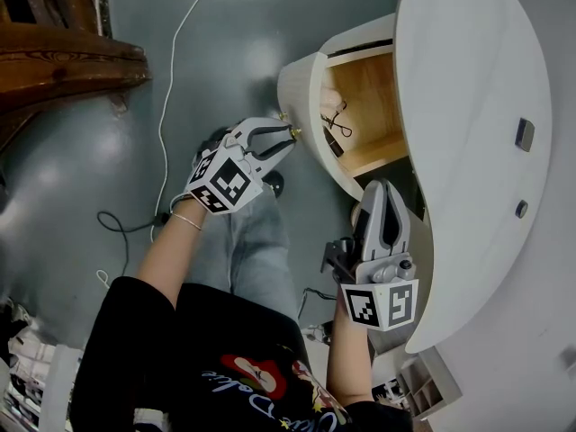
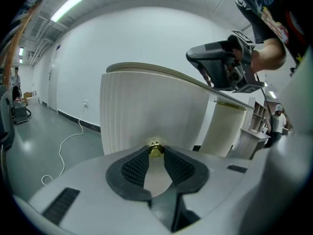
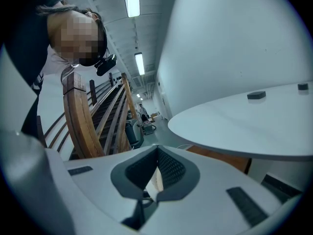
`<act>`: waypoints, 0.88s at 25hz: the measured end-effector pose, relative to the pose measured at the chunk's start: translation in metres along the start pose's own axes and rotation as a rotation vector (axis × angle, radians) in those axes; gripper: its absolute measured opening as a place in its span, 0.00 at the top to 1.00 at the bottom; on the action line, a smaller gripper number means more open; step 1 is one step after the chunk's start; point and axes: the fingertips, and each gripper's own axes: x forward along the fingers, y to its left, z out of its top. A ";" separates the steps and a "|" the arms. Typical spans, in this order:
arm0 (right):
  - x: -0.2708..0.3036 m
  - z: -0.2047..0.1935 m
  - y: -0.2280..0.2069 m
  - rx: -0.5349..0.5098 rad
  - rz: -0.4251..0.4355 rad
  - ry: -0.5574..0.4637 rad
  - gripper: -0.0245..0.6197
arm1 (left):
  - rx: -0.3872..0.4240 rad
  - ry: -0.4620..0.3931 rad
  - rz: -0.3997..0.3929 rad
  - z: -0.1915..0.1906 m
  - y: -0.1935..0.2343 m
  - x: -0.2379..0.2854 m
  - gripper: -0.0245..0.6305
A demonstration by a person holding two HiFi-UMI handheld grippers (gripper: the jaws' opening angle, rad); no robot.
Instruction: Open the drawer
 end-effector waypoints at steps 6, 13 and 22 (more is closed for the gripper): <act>-0.002 -0.002 0.001 0.005 0.002 -0.001 0.96 | -0.006 0.006 0.007 -0.002 -0.001 -0.001 0.82; -0.004 -0.001 0.002 0.008 0.000 -0.003 0.96 | -0.004 0.014 0.011 0.000 -0.001 -0.001 0.81; -0.004 -0.001 0.002 0.017 -0.001 -0.005 0.96 | -0.029 0.009 0.023 0.007 0.000 -0.004 0.80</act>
